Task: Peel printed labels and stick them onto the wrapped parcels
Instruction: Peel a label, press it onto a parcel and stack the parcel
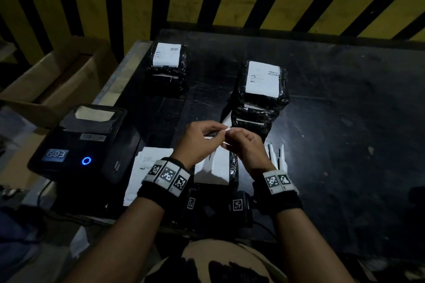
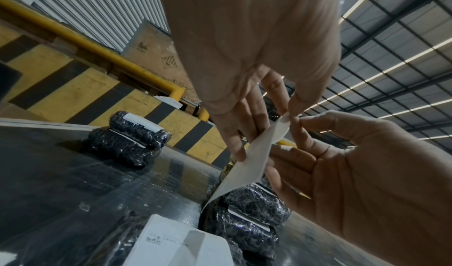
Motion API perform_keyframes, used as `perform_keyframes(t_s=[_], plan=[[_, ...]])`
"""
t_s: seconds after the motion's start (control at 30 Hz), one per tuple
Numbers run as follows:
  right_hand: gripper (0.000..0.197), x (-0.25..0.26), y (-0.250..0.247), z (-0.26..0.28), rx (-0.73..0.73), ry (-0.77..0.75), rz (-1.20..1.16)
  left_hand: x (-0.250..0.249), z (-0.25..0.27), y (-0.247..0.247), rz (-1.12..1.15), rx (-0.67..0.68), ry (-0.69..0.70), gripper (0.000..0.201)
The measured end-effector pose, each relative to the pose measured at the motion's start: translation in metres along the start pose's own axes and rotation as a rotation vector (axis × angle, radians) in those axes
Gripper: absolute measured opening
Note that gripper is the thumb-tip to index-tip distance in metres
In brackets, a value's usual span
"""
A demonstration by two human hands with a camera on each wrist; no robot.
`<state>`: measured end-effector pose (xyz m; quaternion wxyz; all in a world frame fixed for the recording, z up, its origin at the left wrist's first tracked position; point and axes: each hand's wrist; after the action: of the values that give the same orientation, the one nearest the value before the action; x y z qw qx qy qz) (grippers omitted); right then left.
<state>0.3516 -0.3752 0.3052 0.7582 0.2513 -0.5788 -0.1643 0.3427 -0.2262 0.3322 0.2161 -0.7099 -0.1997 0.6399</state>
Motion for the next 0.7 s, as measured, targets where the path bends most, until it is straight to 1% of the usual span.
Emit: perform_keyframes(t_s=[0.13,0.3,0.53,0.7], plan=[[0.024,0.0010,-0.0001,0.0021,-0.004,0.031,-0.023,0.0027,0.0006,0.0015,-0.003,0.002,0.000,0.017],[0.018,0.0008,-0.0009,0.0033,-0.008,0.044,-0.017,0.0050,0.0016,0.0037,-0.006,0.013,-0.004,0.019],[0.021,0.0050,0.0009,0.0060,0.001,0.068,-0.012,0.0042,0.0026,0.0044,-0.006,0.016,-0.017,0.018],[0.017,0.0052,0.0000,0.0050,0.000,0.076,0.020,0.0026,0.0037,0.0046,-0.004,0.009,-0.011,0.019]])
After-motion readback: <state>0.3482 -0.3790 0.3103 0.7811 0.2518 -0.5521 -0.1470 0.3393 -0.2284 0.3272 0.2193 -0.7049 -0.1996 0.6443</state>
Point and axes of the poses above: each hand's wrist, its own z-axis away from the middle knuckle, its own y-axis out of the palm, x = y × z, and after that the axes turned 13 degrees about -z, right-handed
